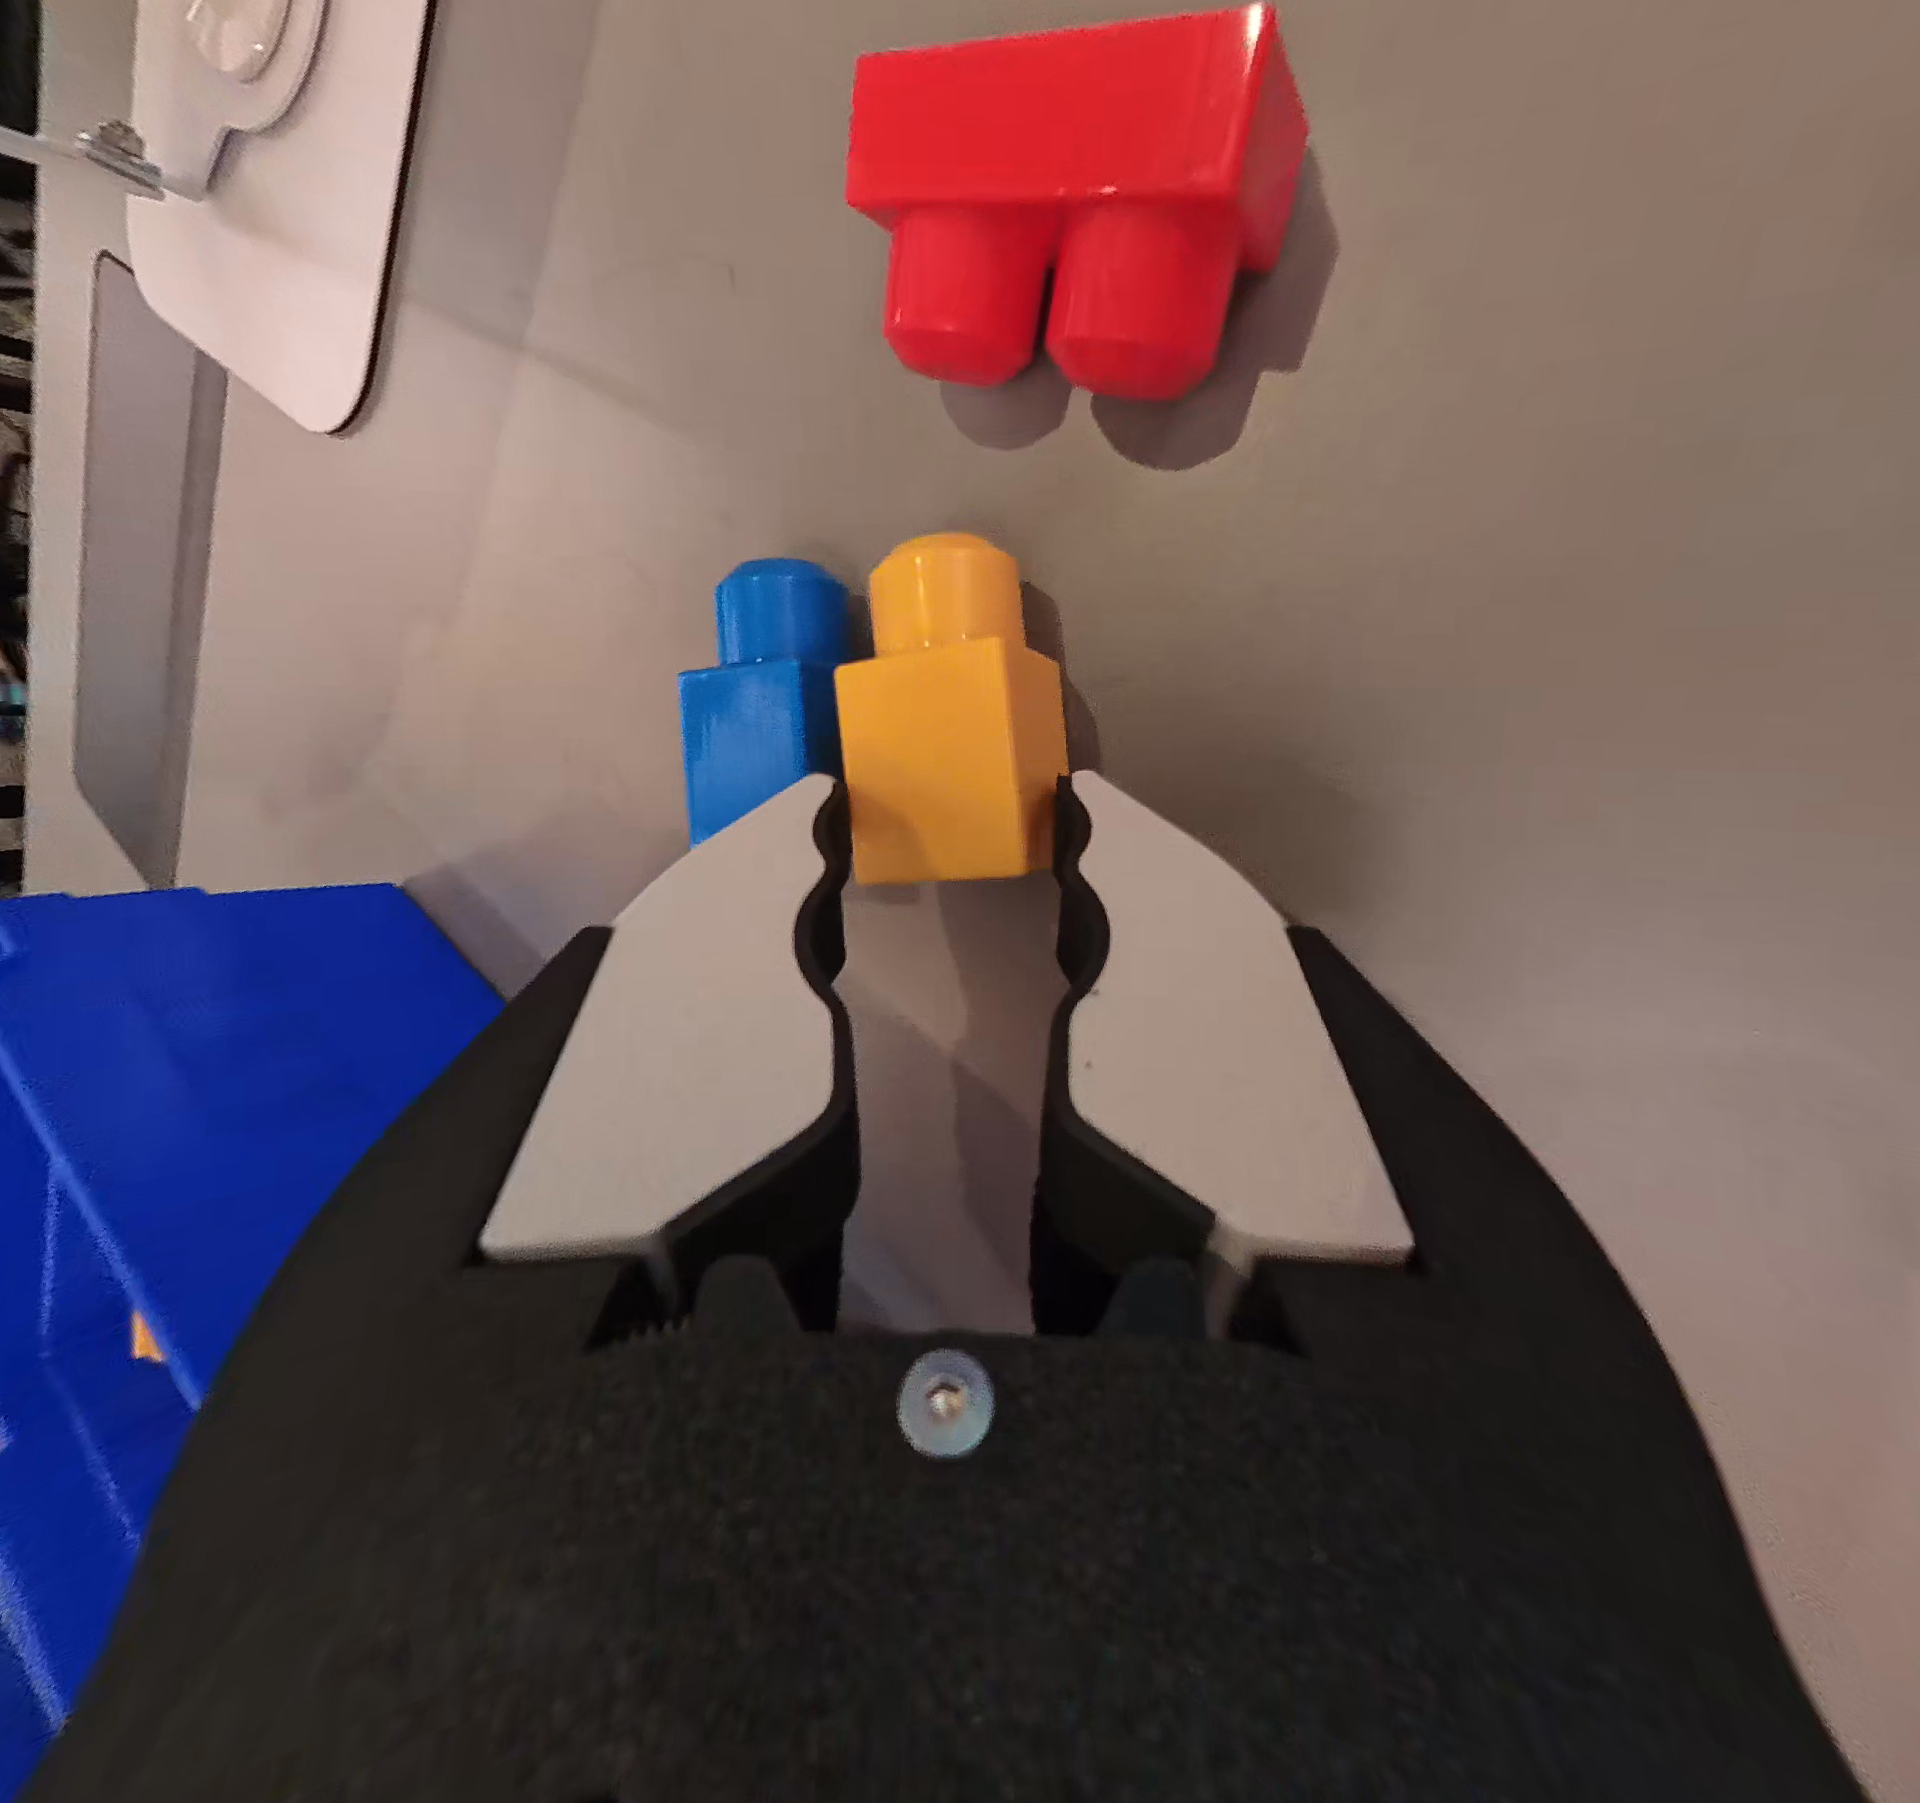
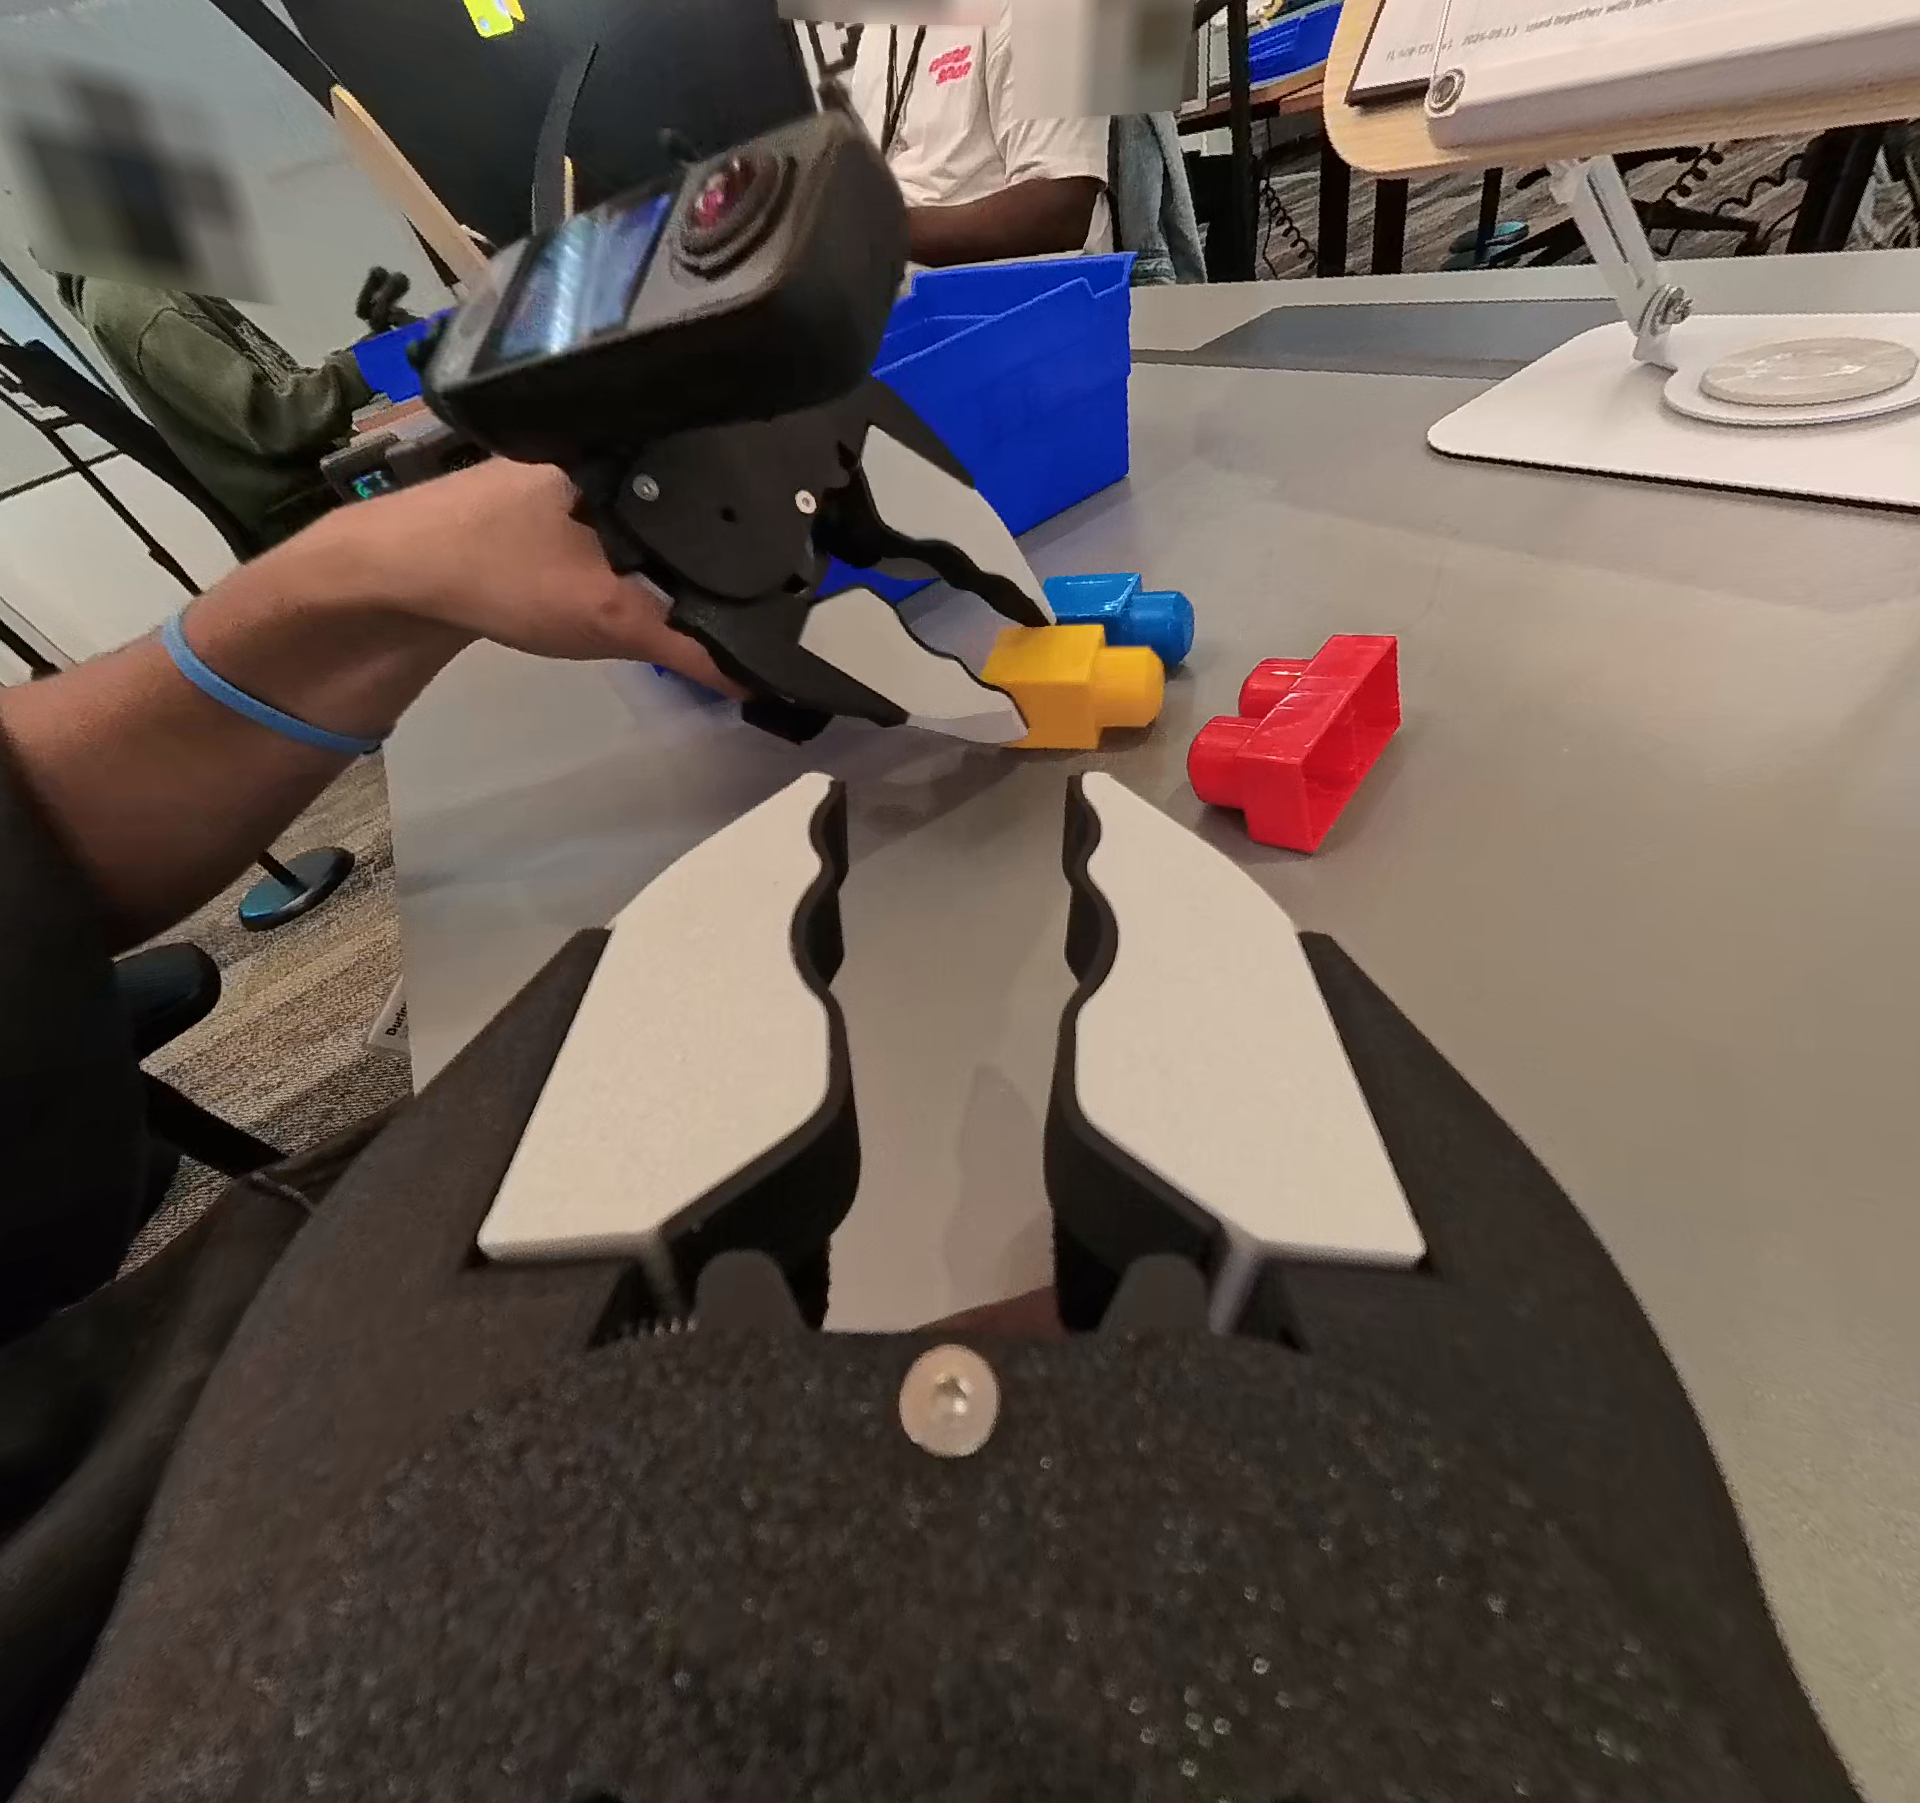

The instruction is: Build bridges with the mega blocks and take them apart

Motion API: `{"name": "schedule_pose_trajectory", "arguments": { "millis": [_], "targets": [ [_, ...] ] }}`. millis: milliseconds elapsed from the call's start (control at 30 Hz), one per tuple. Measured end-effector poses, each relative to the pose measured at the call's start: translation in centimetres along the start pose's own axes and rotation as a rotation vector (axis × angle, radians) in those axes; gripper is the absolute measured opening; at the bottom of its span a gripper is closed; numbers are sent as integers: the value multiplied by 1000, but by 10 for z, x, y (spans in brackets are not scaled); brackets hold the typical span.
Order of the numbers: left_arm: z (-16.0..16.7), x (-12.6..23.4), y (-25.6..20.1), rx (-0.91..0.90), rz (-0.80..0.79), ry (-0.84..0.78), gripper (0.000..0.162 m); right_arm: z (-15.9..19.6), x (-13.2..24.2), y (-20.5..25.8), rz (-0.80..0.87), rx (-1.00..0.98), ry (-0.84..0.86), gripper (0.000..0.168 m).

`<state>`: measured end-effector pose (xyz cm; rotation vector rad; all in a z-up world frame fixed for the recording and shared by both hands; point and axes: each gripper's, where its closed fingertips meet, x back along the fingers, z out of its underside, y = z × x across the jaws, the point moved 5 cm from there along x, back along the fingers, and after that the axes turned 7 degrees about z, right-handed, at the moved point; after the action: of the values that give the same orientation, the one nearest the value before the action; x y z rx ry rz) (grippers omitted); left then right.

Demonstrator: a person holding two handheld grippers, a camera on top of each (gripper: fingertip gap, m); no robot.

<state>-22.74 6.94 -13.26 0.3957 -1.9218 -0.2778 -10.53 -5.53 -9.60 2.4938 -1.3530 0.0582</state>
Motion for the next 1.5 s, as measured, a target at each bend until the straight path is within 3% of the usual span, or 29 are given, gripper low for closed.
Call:
{"name": "schedule_pose_trajectory", "arguments": {
  "millis": [67, 133, 367, 533, 700, 1100, 1367, 1500],
  "targets": [
    [2, -2, 0, 6, -17, 0, 39, 0, 0, 0, -1, -1, -1, 40],
    [2, 0, -1, 30, -24, -9, 55, 0, 0, 0, -2, -2, 1, 40],
    [9, 33, 4, 120, -149, -91, 74, 0, 0, -1, -5, -13, 3, 40],
    [15, 26, 23, 283, 12, -12, 94, 0, -1, 0, -5, -4, 6, 40],
    [6, 8, 30, 297, 132, 64, 89, 0, -1, 0, -7, -7, 6, 40],
    [1, -20, 36, 247, 139, 279, 94, 0, -1, 0, -17, -10, 9, 40],
    [-2, -26, 38, 280, 252, 286, 88, 0, -1, 0, -21, -11, 8, 39],
    [-1, -28, 37, 314, 312, 272, 77, 1, -1, 0, -24, -12, 12, 39]
  ]
}}
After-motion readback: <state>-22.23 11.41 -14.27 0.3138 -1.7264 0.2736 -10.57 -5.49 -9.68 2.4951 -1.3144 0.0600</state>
